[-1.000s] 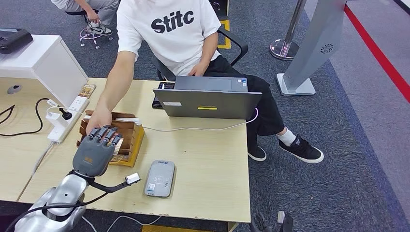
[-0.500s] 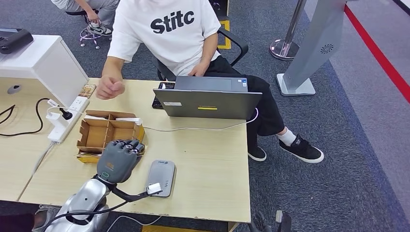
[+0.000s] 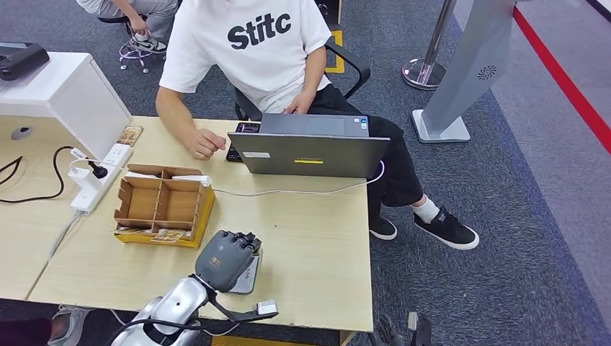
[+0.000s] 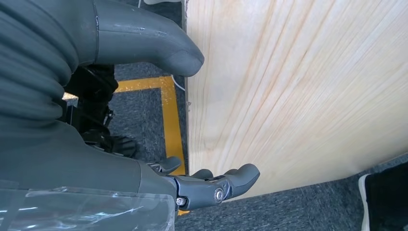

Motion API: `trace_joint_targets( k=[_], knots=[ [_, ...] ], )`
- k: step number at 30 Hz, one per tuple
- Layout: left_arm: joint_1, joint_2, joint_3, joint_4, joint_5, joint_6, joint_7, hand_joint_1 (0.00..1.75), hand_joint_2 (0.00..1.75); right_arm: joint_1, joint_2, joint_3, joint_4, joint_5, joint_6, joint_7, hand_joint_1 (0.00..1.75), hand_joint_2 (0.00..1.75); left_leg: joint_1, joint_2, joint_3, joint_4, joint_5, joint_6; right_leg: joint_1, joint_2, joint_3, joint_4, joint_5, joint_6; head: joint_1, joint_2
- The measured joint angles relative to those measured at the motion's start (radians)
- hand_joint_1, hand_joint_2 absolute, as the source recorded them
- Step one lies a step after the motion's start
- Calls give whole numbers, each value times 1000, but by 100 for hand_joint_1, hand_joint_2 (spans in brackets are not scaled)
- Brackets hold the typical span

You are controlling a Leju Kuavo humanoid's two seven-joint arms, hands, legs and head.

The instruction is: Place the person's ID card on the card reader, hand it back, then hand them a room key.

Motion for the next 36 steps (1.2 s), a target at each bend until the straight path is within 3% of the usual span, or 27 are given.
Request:
trace_joint_targets(
  k=[12,18,28,36],
  knots=[
    [-35,-1,-24,90,3,-91,2,175,175,1,0,3,0,-11,5,-3,0,175,0,0,0,0,0,0,0,0,1,0,0,0,0,0],
    [-33,0,4,80,26,-1,8,175,175,2,0,3,0,-17,5,-7,0,175,0,0,0,0,1,0,0,0,1,0,2,0,0,0],
    [-32,28,237,-131,179,85,-30,175,175,7,0,12,0,-18,-5,-10,0,175,0,0,0,0,2,0,0,0,0,1,2,0,0,0],
    [-29,70,453,-205,295,116,-70,175,175,8,0,25,0,-16,-8,-9,0,175,0,0,0,0,2,-1,0,0,0,1,2,0,0,0]
  ],
)
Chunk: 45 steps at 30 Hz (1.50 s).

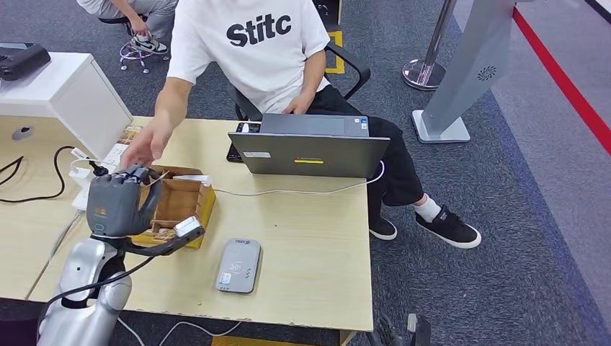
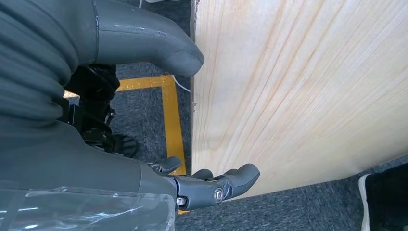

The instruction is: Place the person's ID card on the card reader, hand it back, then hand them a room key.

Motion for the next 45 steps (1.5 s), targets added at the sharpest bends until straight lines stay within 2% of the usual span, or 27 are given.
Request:
trace_joint_targets(
  k=[5,11,15,22,27,34,39,45],
  knots=[
    [6,15,80,0,18,1,-37,175,175,0,0,3,0,0,-2,6,0,175,0,0,0,0,0,0,0,0,0,0,0,0,0,0],
    [17,13,112,0,11,11,-48,175,175,-1,0,11,0,3,-4,7,0,175,0,0,0,0,0,0,0,0,0,0,0,0,0,0],
    [18,12,119,-1,11,11,-50,0,175,-1,0,15,0,3,-3,7,0,175,0,0,0,0,0,0,0,0,0,0,0,0,0,0],
    [42,0,115,-12,-30,3,-69,0,175,-1,2,19,0,1,0,7,0,175,0,0,0,0,0,0,0,0,-1,0,0,0,0,0],
    [75,-21,75,-26,-76,-12,-69,0,175,-1,2,20,0,-3,1,7,0,175,0,0,0,0,0,0,0,0,-1,-1,0,0,0,0],
    [109,-57,-59,-23,-57,-187,-68,0,175,-1,2,20,0,-15,10,1,0,175,-1,0,0,1,0,1,0,0,-1,-1,1,1,0,0],
    [124,-85,-172,-2,-79,-211,-51,0,175,-1,2,20,0,-23,13,0,0,175,-1,0,-1,1,0,1,0,0,-1,-1,1,1,0,0],
    [136,-89,-255,36,-161,-232,-1,0,175,-1,1,20,0,-27,13,-5,0,175,0,0,-1,1,0,1,0,0,-1,-1,1,1,0,0]
  ],
)
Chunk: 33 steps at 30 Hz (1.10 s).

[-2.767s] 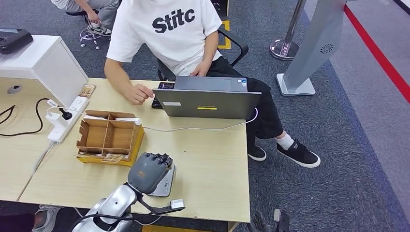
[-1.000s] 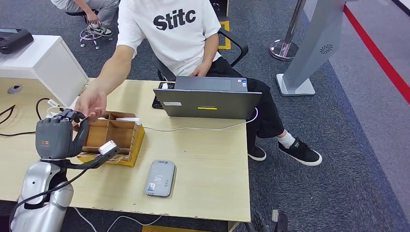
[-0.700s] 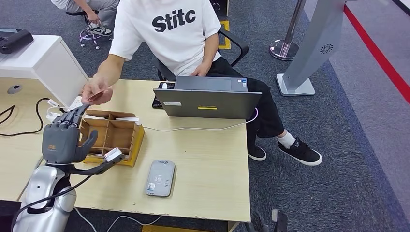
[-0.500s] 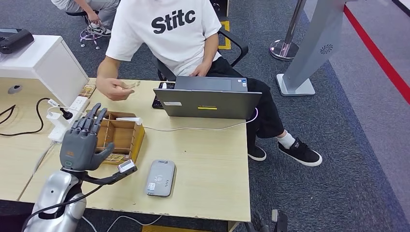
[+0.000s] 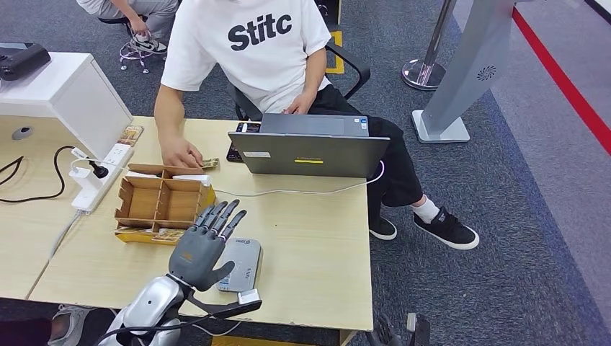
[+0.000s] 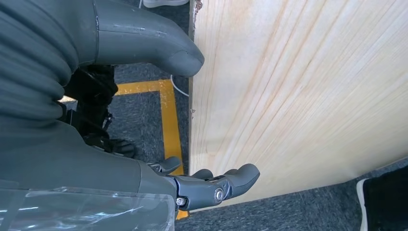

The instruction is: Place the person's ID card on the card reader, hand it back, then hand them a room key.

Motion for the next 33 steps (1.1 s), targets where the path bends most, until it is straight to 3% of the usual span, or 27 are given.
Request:
trace_joint_targets(
  k=[14,23,33],
  knots=[
    [72,69,-5,-29,-31,31,54,0,175,7,-7,-8,0,-21,0,-22,0,175,0,0,-1,0,0,0,0,0,0,0,0,0,0,0],
    [122,101,123,-36,37,64,31,0,175,10,-9,-10,0,-21,0,-23,0,175,0,0,-1,0,0,0,0,0,0,0,0,0,0,0],
    [147,103,260,-17,41,84,10,0,175,10,-10,-10,0,-13,-1,-23,0,175,0,0,-1,0,0,0,0,0,0,0,0,0,0,0]
  ],
)
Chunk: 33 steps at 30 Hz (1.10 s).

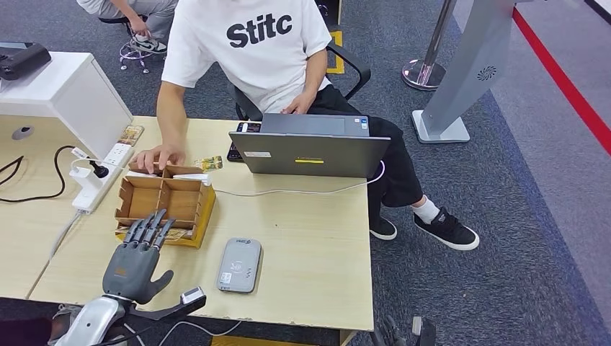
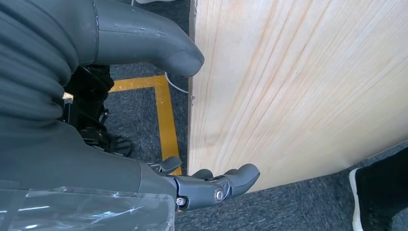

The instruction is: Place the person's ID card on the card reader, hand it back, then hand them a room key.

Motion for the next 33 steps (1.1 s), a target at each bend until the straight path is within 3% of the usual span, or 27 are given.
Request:
trace_joint_targets(
  k=[13,22,33],
  knots=[
    [-31,-7,105,98,-22,92,-59,0,175,-1,0,3,0,21,0,10,0,175,0,0,0,0,0,0,0,0,0,0,0,0,0,0],
    [-101,-1,113,187,-48,127,-68,0,175,-5,4,17,0,28,1,18,0,175,0,0,0,0,0,0,0,0,0,0,0,0,0,0],
    [-95,-14,110,191,5,161,-123,0,175,-5,8,18,0,27,9,17,0,175,0,0,0,0,0,0,0,0,0,0,0,0,0,0]
  ],
)
